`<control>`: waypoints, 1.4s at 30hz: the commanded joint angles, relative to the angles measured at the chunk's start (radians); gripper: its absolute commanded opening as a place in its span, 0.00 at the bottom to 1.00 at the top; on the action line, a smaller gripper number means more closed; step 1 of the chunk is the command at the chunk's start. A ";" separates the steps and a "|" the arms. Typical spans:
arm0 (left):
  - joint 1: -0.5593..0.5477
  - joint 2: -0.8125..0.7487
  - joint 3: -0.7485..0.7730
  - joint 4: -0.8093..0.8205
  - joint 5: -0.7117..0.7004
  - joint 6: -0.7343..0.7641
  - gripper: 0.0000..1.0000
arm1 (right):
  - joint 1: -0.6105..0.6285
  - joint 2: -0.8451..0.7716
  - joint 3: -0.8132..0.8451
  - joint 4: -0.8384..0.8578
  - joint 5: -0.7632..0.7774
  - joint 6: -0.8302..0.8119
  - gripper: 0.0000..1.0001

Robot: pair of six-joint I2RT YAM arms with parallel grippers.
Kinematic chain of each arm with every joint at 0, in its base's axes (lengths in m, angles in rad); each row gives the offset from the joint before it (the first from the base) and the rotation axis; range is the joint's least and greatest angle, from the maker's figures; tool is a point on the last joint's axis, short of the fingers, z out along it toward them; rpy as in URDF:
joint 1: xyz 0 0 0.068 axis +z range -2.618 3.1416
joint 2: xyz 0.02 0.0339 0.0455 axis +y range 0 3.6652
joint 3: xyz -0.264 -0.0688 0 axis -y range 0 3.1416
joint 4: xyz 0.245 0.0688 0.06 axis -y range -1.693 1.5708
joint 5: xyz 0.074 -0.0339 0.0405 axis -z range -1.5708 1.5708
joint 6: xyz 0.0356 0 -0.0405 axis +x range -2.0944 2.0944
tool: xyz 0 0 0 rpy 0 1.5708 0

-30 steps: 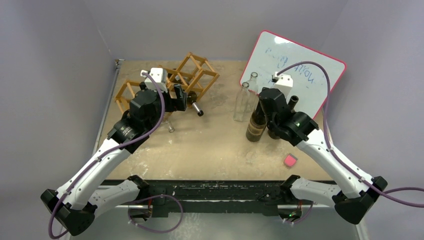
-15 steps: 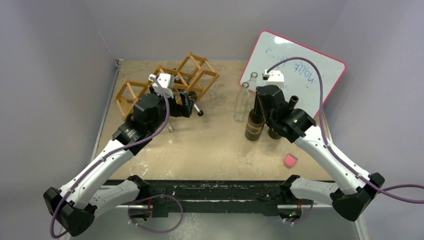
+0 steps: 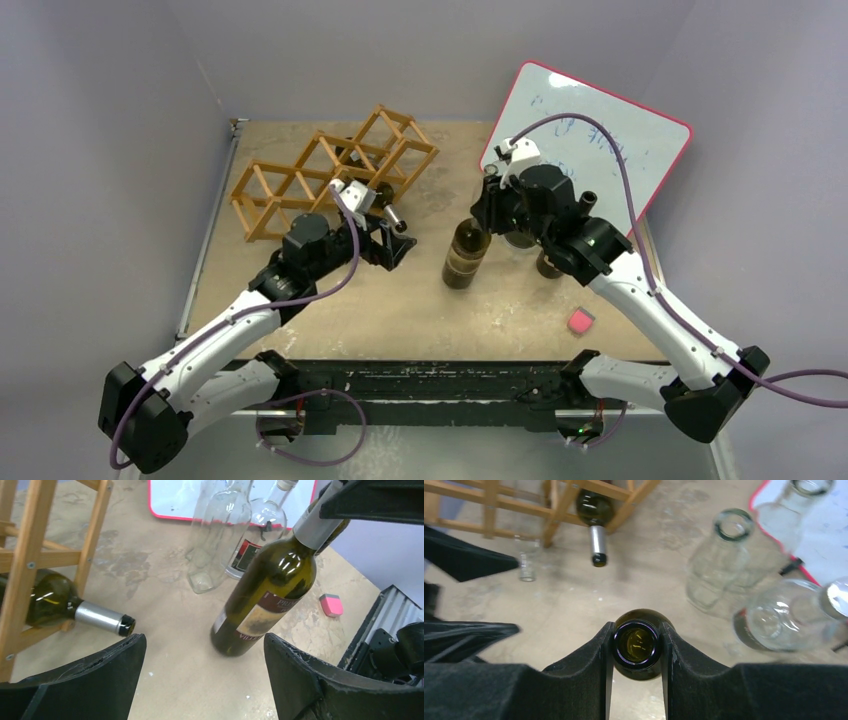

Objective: Put the wine bottle on the wine rack

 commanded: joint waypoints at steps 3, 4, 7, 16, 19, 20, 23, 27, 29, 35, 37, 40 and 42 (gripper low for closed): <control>-0.040 0.041 -0.059 0.211 0.075 -0.026 0.85 | 0.003 -0.002 0.045 0.283 -0.269 0.030 0.00; -0.046 0.049 -0.063 0.210 0.074 -0.018 0.85 | 0.003 0.005 0.047 0.294 -0.294 0.037 0.00; -0.053 0.073 -0.083 0.206 0.082 0.012 0.85 | 0.002 0.024 0.056 0.319 -0.346 0.057 0.00; -0.052 0.149 -0.071 0.202 0.215 0.056 0.86 | 0.002 0.006 0.070 0.333 -0.524 0.070 0.00; -0.056 0.157 -0.084 0.239 0.315 0.045 0.86 | 0.002 -0.032 0.066 0.353 -0.534 0.066 0.00; -0.060 0.160 -0.091 0.260 0.333 0.034 0.86 | 0.002 -0.041 0.068 0.357 -0.535 0.066 0.00; -0.071 0.175 -0.106 0.326 0.362 -0.009 0.86 | 0.002 -0.058 0.089 0.350 -0.543 0.068 0.00; -0.085 0.186 -0.116 0.396 0.464 -0.041 0.80 | 0.002 -0.075 0.112 0.340 -0.538 0.072 0.00; -0.088 0.178 -0.117 0.397 0.496 -0.046 0.79 | 0.002 -0.081 0.127 0.336 -0.534 0.079 0.00; -0.103 0.152 -0.176 0.514 0.445 -0.105 0.84 | 0.002 -0.088 0.156 0.344 -0.548 0.120 0.00; -0.115 0.164 -0.184 0.557 0.429 -0.133 0.86 | 0.002 -0.086 0.159 0.352 -0.547 0.134 0.00; -0.144 0.182 -0.194 0.601 0.362 -0.147 0.87 | 0.002 -0.080 0.147 0.373 -0.549 0.153 0.00; -0.150 0.180 -0.197 0.600 0.324 -0.131 0.87 | 0.002 -0.075 0.142 0.380 -0.547 0.163 0.00</control>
